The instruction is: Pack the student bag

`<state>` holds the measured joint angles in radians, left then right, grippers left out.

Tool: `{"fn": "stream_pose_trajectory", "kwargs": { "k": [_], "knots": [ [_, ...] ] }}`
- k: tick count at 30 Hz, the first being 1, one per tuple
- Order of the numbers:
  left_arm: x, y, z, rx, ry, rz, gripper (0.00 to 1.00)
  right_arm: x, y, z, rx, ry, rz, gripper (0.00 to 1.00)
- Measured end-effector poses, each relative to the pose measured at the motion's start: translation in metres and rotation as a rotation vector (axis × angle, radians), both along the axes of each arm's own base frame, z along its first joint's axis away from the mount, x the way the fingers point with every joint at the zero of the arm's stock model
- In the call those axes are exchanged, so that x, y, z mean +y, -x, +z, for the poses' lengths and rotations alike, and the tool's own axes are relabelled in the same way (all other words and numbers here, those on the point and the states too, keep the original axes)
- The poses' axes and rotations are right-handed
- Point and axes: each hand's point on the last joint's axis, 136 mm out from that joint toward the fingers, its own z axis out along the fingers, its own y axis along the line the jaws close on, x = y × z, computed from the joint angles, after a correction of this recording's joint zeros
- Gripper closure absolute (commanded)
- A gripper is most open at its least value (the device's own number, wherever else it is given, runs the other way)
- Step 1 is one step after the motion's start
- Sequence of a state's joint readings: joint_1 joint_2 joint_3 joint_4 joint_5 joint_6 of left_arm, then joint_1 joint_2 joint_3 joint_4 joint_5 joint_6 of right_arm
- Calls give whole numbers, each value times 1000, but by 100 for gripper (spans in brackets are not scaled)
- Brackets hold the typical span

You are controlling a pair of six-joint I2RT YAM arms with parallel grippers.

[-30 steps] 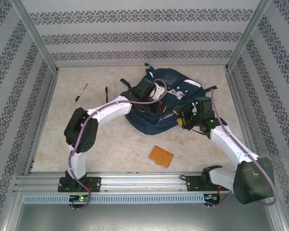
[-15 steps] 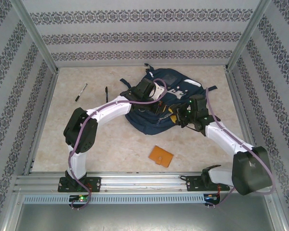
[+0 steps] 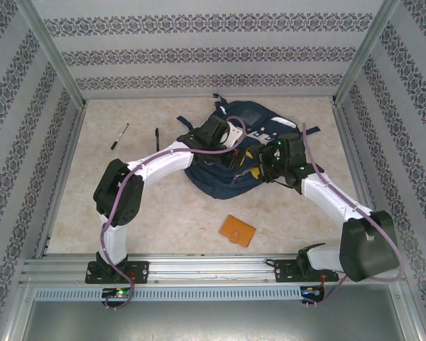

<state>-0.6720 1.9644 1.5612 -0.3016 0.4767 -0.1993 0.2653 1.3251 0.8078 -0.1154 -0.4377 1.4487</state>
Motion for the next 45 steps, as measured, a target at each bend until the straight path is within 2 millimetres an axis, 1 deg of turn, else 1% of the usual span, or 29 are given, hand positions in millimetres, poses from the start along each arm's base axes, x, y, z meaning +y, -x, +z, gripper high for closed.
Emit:
{"fn": "stream_pose_trajectory", "kwargs": {
  "k": [6, 8, 11, 13, 14, 15, 16, 17, 18, 20, 22, 24, 25, 26, 28, 30, 33, 36, 38, 45],
  "knots": [
    [3, 0, -3, 1, -4, -6, 100, 7, -22, -3, -29, 15, 30, 52],
    [5, -1, -4, 0, -3, -6, 100, 11, -27, -4, -31, 17, 43, 52],
    [4, -1, -3, -2, 6, -14, 100, 18, -34, -14, -23, 29, 64, 51],
    [5, 1, -5, 1, 14, -13, 100, 21, -37, -20, -12, 34, 72, 49],
    [7, 1, -5, 2, 18, -11, 100, 23, -37, -24, -6, 38, 76, 51],
    [9, 2, -5, 2, 21, -6, 95, 25, -38, -26, -4, 39, 79, 59],
    [12, 5, -4, 0, 20, 2, 79, 27, -38, -26, -8, 37, 88, 72],
    [15, 7, -3, -3, 16, 9, 69, 29, -39, -24, -15, 34, 95, 82],
    [20, 11, 0, -1, 16, 22, 65, 33, -39, -22, -20, 29, 105, 89],
    [32, 19, 16, -12, 33, 49, 61, 35, -38, -22, -20, 28, 108, 93],
    [44, 33, 42, -36, 77, 73, 58, 34, -40, -23, -15, 26, 100, 95],
    [55, 48, 63, -57, 124, 97, 54, 34, -40, -24, -14, 26, 99, 95],
    [61, 55, 69, -59, 145, 112, 54, 34, -40, -23, -14, 23, 97, 95],
    [64, 59, 70, -53, 158, 124, 54, 35, -41, -21, -14, 18, 94, 95],
    [69, 65, 61, -18, 159, 151, 53, 36, -43, -18, -11, 2, 83, 97],
    [71, 69, 41, 32, 139, 180, 52, 37, -45, -16, -10, -12, 71, 98],
    [65, 79, 11, 113, 100, 204, 51, 41, -44, -14, -3, -28, 61, 100],
    [57, 88, -9, 178, 78, 223, 51, 44, -44, -14, 2, -36, 55, 100],
    [54, 87, -17, 197, 72, 243, 51, 46, -44, -13, 1, -38, 51, 100],
    [55, 74, -25, 192, 58, 306, 63, 47, -45, -12, -3, -39, 45, 100]
  ]
}}
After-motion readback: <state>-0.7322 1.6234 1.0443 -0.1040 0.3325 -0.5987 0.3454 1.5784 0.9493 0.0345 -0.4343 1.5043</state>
